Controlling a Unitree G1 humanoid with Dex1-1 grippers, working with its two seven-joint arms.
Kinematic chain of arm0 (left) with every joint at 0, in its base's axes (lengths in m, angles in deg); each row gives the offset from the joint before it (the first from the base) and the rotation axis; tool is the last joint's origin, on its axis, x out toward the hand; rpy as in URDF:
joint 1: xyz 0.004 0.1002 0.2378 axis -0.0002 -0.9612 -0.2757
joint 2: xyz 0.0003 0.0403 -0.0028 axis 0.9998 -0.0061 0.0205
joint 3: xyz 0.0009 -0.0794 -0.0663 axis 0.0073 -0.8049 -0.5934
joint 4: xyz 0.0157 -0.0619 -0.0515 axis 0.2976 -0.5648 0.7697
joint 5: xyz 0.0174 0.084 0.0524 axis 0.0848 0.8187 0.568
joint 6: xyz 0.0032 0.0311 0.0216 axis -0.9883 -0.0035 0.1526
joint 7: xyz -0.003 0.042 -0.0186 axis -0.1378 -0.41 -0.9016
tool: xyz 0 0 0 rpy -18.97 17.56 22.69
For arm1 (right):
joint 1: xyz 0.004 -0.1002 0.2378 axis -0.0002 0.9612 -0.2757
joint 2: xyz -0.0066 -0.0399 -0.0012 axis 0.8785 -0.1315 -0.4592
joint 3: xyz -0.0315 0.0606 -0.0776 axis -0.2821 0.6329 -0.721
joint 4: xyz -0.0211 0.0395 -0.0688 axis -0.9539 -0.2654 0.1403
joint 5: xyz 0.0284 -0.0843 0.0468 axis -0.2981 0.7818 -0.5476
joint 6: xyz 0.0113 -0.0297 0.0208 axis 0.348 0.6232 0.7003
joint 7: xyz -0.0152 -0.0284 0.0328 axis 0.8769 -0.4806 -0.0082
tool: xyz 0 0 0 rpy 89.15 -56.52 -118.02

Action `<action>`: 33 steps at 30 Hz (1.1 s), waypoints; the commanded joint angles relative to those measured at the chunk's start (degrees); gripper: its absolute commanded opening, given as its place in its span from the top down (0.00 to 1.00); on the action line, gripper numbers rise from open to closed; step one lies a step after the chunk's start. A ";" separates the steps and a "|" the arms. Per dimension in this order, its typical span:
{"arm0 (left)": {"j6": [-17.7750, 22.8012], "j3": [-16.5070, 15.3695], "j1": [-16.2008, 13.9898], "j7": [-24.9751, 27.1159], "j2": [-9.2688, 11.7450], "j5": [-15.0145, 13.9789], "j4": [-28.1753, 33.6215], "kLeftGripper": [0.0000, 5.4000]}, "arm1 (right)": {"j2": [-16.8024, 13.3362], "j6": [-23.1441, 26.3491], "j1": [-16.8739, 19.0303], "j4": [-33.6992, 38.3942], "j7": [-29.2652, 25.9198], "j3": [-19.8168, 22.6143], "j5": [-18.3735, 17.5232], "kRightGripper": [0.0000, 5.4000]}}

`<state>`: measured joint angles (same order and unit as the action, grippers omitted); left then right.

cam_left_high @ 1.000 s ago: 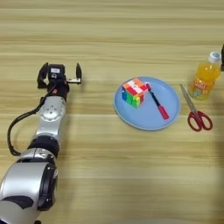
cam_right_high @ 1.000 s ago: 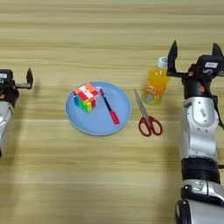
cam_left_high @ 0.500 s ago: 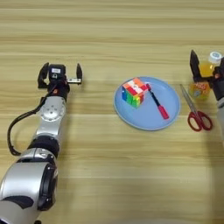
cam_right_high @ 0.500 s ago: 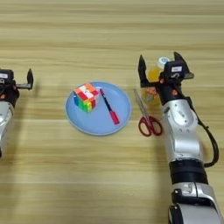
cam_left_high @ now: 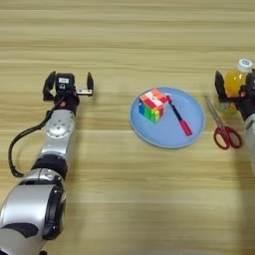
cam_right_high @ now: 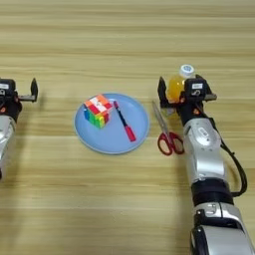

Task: Move the objects on the table

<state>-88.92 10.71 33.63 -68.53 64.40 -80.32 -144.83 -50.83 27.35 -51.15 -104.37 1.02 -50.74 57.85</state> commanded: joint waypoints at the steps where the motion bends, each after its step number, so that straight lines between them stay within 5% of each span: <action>1: 0.64 0.10 0.76 0.07 0.23 0.32 -0.08 0.00 | 0.23 1.28 -1.54 -1.62 -0.79 0.02 -0.27 0.00; 14: 0.60 0.10 0.75 0.09 0.24 0.33 -0.13 0.00 | 0.13 0.66 -2.53 -4.43 -0.76 0.58 -0.22 0.00; 33: 0.59 0.13 0.88 0.02 0.21 0.38 -0.28 0.00 | -0.08 0.44 -3.30 -6.74 -1.13 0.64 -0.20 0.35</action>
<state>-88.92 10.72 33.63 -68.52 64.39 -80.32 -144.83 -50.79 27.43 -53.14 -110.55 0.23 -50.47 57.85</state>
